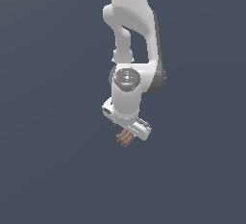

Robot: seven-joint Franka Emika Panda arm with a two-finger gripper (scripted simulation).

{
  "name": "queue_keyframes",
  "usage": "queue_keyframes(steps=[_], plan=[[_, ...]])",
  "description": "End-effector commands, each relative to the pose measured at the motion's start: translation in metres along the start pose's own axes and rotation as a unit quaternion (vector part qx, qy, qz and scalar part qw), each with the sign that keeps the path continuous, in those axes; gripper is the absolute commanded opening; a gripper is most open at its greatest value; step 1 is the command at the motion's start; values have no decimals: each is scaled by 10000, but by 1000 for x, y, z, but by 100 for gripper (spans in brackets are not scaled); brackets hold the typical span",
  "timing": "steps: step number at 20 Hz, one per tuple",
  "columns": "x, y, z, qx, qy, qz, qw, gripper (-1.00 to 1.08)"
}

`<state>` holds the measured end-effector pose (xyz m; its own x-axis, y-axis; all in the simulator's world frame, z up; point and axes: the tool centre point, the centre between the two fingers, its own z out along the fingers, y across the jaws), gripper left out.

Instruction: Pick up the object and move it to a goal position.

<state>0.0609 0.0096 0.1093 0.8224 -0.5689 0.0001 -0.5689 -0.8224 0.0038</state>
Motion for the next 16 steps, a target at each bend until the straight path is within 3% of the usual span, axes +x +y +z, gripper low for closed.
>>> queue_keyframes(steps=[1,16], plan=[[2,-4,5,9,1,196,9998,100],[4,-9,22,17,-3,456,9990,100]])
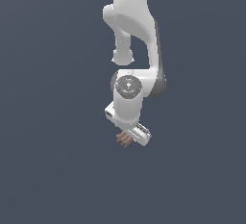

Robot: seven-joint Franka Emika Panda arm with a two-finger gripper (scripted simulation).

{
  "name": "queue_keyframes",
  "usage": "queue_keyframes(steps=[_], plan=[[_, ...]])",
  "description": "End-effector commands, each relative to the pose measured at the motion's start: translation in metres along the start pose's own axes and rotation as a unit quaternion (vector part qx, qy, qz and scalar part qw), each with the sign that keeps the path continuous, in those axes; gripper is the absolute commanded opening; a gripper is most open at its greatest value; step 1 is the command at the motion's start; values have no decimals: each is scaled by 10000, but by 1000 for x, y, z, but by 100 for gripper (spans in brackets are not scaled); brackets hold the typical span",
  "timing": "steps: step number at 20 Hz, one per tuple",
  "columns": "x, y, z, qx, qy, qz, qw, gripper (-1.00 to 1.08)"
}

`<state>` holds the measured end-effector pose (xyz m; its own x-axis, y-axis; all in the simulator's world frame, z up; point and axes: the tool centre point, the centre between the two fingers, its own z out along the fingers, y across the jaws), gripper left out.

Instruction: Pick up the object and move it to a goal position.

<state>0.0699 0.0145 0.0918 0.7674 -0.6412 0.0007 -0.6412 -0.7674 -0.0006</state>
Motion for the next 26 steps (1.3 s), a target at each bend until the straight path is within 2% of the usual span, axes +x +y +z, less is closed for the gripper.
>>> queue_keyframes(steps=[1,7,13,14,26], plan=[[-1,0,9,-5,-5,2,10000,100],[-1,1,40,-3,-4,19,10000,100],[0,0,45,-3,-4,22,10000,100],[0,0,45,-3,-4,22,10000,-100],[0,0,44,-3,-4,22,10000,-100]])
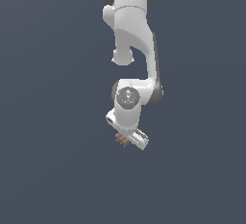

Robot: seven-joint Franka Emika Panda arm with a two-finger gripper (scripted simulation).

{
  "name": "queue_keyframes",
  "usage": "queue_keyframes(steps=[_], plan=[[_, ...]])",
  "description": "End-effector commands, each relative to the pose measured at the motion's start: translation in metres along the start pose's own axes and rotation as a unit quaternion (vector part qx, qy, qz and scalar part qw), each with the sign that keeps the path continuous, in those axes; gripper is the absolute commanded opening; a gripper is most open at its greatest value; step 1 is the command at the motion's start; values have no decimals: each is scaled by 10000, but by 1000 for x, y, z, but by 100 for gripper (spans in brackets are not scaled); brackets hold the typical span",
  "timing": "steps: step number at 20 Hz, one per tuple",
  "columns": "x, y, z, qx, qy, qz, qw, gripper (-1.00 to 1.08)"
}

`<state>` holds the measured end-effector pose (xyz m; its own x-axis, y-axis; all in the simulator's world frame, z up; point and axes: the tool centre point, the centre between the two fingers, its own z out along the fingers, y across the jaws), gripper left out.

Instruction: Pick up the object and move it to a goal position.

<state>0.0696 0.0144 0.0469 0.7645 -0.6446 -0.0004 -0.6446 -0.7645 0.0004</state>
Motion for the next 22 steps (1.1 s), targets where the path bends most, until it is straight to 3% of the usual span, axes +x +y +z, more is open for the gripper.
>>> queue_keyframes(steps=[1,10,22], plan=[[-1,0,-2,2,2,0,10000,-100],[-14,-1,-36,3,0,-1,10000,-100],[-48,-4,-130,3,0,-1,10000,-100]])
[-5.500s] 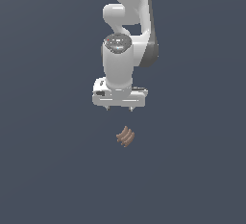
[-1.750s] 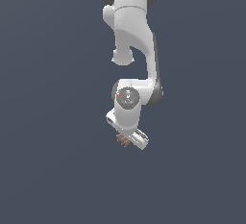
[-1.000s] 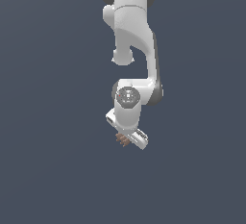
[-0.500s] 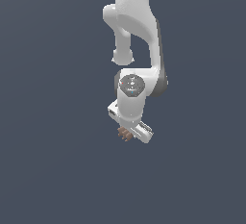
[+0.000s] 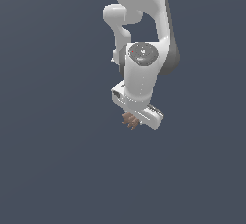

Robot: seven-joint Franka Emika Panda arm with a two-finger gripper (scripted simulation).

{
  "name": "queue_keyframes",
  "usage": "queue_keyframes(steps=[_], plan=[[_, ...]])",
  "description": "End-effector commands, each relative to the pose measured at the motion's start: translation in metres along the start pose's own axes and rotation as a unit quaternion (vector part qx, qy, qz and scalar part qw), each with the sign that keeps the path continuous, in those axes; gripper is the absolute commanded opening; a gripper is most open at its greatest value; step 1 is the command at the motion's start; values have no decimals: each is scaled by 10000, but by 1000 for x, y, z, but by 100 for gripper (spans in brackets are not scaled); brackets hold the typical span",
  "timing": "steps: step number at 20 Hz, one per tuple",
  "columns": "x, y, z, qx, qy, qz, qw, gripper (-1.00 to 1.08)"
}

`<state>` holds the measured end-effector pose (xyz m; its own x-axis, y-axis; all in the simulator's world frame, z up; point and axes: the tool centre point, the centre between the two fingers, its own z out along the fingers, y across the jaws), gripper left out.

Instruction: Pick up the object and move it to a goal position.

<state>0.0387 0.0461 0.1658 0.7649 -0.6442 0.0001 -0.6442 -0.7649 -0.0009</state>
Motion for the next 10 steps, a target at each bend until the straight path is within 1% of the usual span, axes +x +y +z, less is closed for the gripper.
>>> queue_keyframes(steps=[1,6,10], plan=[[-6,0,-17,-4,-3,2,10000,-100],[-13,-2,-39,-5,0,3,10000,-100],[-15,-2,-44,-5,0,3,10000,-100]])
